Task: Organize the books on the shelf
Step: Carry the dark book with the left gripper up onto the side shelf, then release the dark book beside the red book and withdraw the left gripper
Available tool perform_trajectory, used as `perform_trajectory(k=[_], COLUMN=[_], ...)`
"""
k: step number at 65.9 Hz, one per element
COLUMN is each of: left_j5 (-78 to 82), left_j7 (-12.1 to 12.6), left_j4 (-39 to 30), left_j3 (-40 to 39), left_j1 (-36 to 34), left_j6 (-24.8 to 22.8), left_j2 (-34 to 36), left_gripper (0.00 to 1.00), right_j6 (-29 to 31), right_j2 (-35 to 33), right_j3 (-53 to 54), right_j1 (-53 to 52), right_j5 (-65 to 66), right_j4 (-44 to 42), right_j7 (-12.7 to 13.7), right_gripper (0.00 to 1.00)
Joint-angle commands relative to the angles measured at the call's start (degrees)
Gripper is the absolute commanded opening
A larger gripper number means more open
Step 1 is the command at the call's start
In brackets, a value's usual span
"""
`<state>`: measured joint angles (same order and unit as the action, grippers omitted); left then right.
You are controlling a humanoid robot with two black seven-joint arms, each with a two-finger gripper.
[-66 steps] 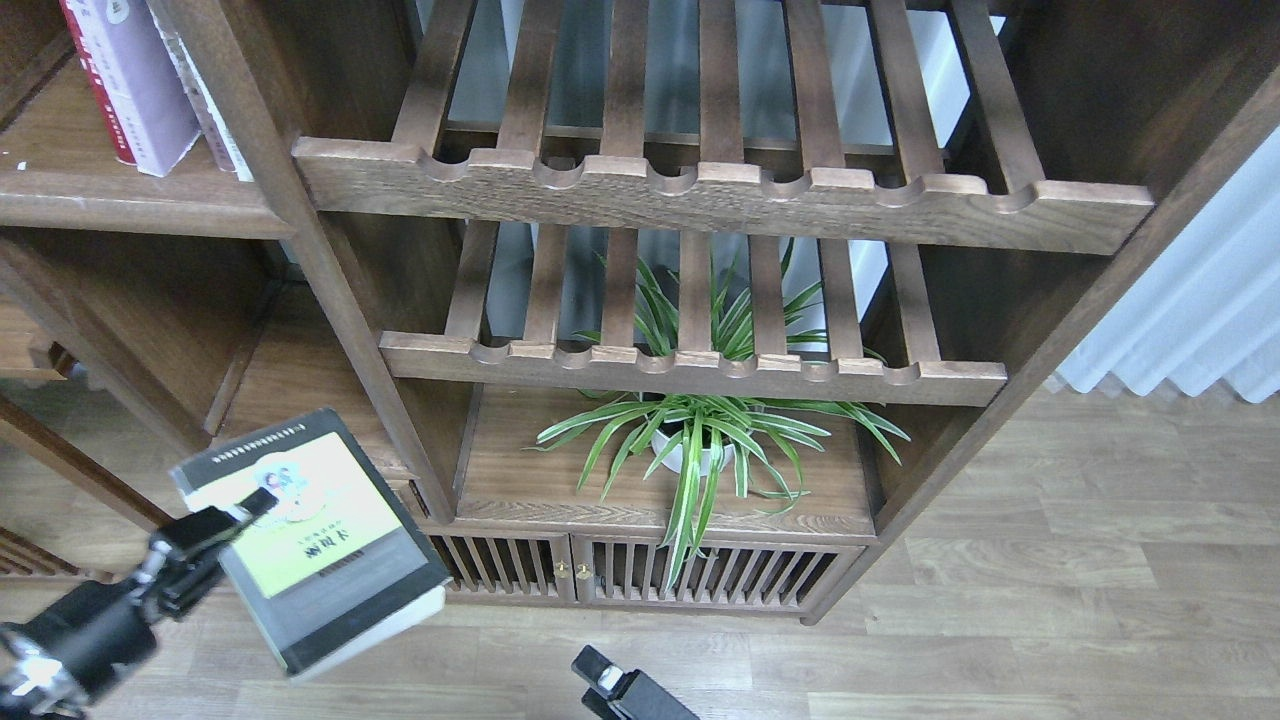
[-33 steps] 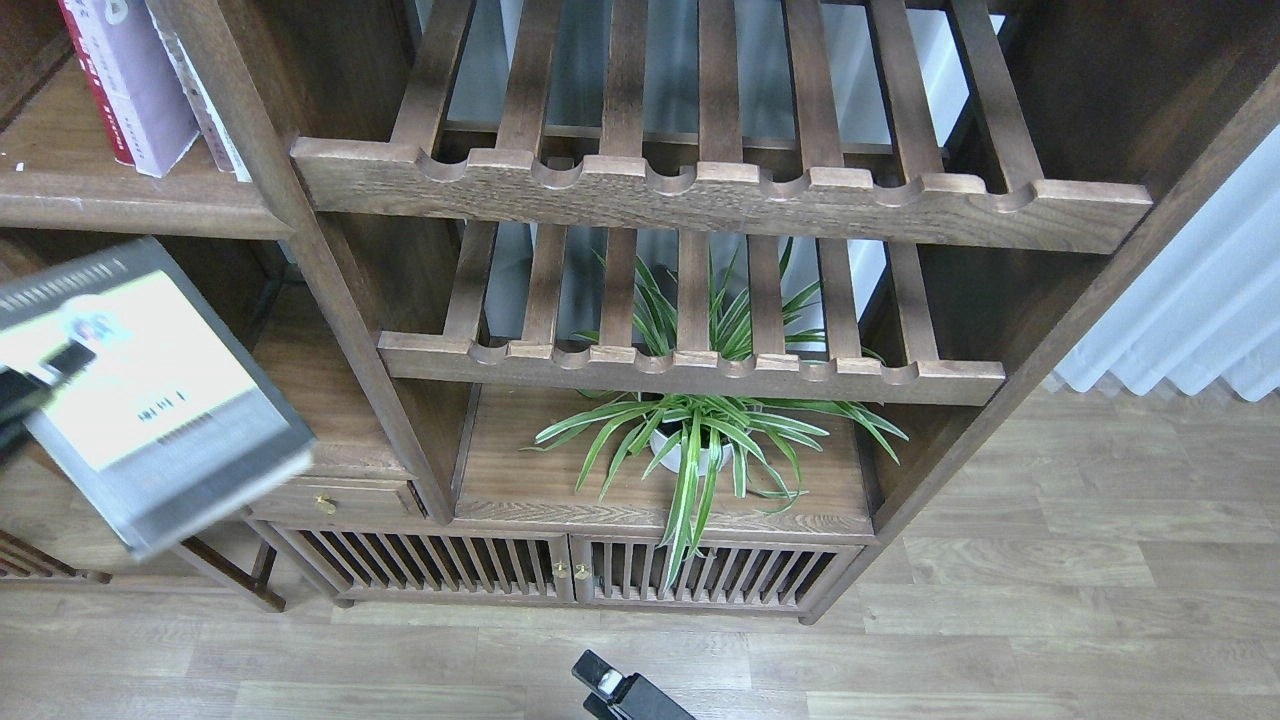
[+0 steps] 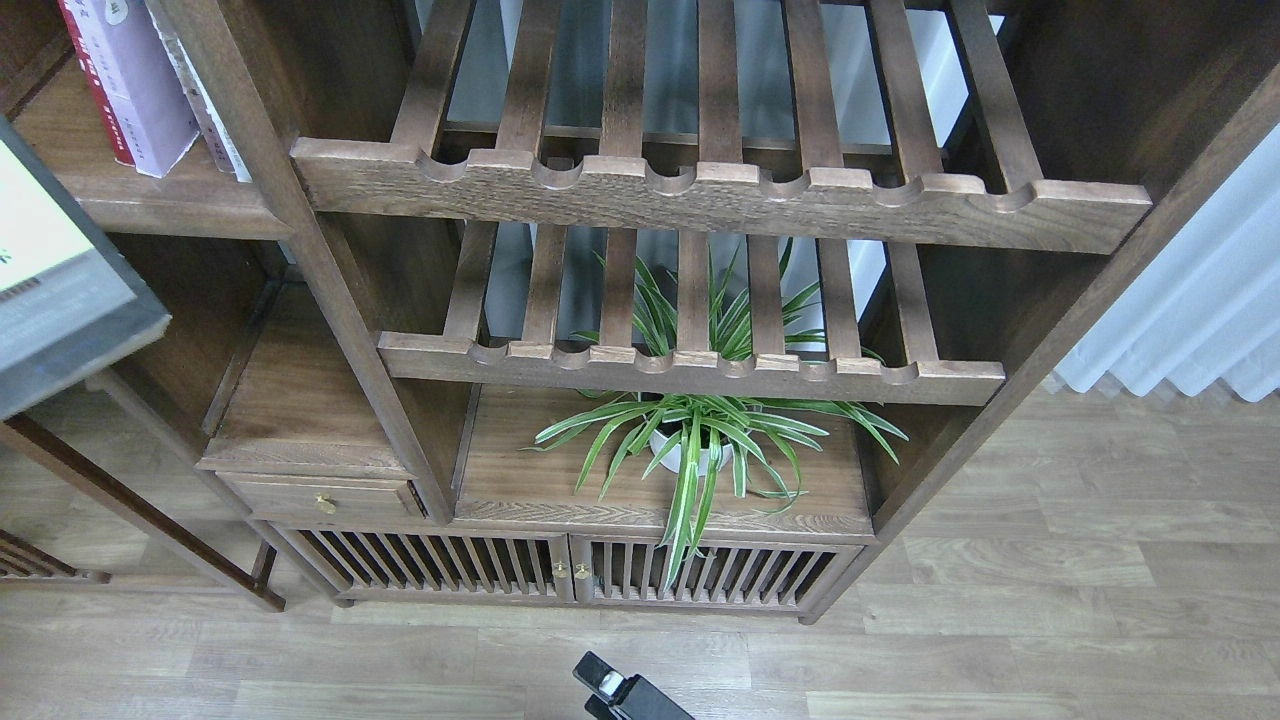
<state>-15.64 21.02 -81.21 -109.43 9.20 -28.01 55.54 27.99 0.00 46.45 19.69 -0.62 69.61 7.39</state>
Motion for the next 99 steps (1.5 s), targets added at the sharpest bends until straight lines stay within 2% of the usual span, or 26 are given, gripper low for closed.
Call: perform_trajectory(k=[1, 18, 27, 45, 61, 74, 80, 99], left_j5=[1.66, 12.29, 17.21, 34.53, 43.84, 47.89, 51.04, 54.92], left_j7=[0.86, 0.86, 1.83, 3.24, 4.02, 4.82, 5.26, 5.26], left_j4=[1.40, 3.77, 3.86, 5.53, 9.39, 13.62, 16.24, 23.63], left_j3=[-0.43, 0.36, 0.54, 3.53, 11.78, 15.83, 17.40, 21.54], left_j1=[-3.31, -15.96, -20.89, -38.03, -52.52, -58.95, -62.80, -70.90], left_j6=[0.01, 0.01, 0.01, 0.01, 0.01, 0.01, 0.01, 0.01], left_j2=[0.71, 0.89, 0.80, -0.08, -3.59, -6.05, -10.61, -15.28], left_gripper=[0.11, 0.12, 0.12, 0.12, 0.13, 0.13, 0.13, 0.13], right_j6=[0.01, 0.01, 0.01, 0.01, 0.01, 0.01, 0.01, 0.01], right_j2=[0.00, 0.00, 0.00, 0.00, 0.00, 0.00, 0.00, 0.00], right_j3=[0.04, 0.04, 0.13, -0.04, -0.22, -0.13, -0.13, -0.04], right_j1=[0.00, 0.09, 0.18, 0.27, 0.27, 0.27, 0.27, 0.35], right_j5=[0.01, 0.18, 0.18, 0.18, 0.18, 0.18, 0.27, 0.18], right_j4=[0.00, 0.00, 0.09, 0.09, 0.09, 0.09, 0.09, 0.09], right_j7=[0.00, 0.00, 0.00, 0.00, 0.00, 0.00, 0.00, 0.00], right_gripper=[0.99, 0.99, 0.99, 0.99, 0.99, 0.99, 0.99, 0.99])
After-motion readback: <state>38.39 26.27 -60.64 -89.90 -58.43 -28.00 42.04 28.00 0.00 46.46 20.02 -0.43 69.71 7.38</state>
